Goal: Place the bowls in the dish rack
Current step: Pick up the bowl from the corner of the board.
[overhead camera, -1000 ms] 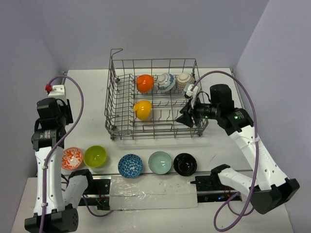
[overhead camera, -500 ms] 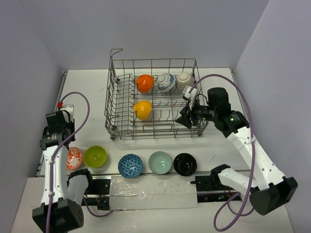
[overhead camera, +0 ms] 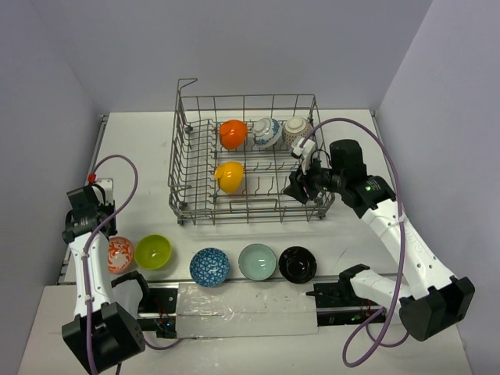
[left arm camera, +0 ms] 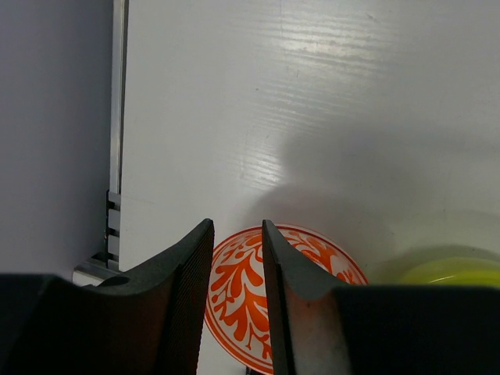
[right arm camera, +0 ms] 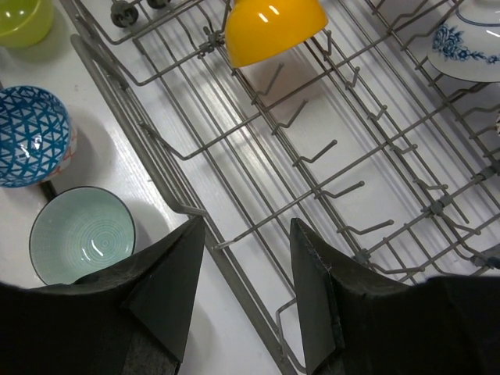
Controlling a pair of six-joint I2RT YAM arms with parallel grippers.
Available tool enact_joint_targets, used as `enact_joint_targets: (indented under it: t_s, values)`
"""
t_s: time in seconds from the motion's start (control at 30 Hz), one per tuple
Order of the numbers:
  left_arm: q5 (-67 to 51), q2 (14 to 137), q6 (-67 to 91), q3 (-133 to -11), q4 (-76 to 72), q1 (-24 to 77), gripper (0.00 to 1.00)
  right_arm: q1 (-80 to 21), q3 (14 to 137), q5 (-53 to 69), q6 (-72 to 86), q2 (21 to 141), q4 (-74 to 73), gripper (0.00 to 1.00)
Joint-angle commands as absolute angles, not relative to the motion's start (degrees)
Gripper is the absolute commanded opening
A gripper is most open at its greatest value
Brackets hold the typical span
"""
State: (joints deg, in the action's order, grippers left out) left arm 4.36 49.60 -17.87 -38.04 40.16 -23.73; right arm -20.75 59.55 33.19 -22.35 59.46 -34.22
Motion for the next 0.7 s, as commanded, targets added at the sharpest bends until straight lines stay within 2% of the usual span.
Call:
enact_joint_targets:
  t_s: [0.0,0.5,0.67]
  values:
    - [2.03,48.95,-20.65,-37.53,39.28,-25.4,0.37,-20.66,59.59,31.38,-22.15,60.2,-31.64,0.56]
    - [-2.02,44.83,-23.99,-42.37,50.01,-29.09,0.36,-20.3,58.8,28.83,-23.03,61.44,-31.11,0.56]
    - [-2.02,43.42,-25.22,-41.57,52.47,-29.09,0.31,-20.39,58.36,27.87,-23.03,61.26,-30.67,0.56]
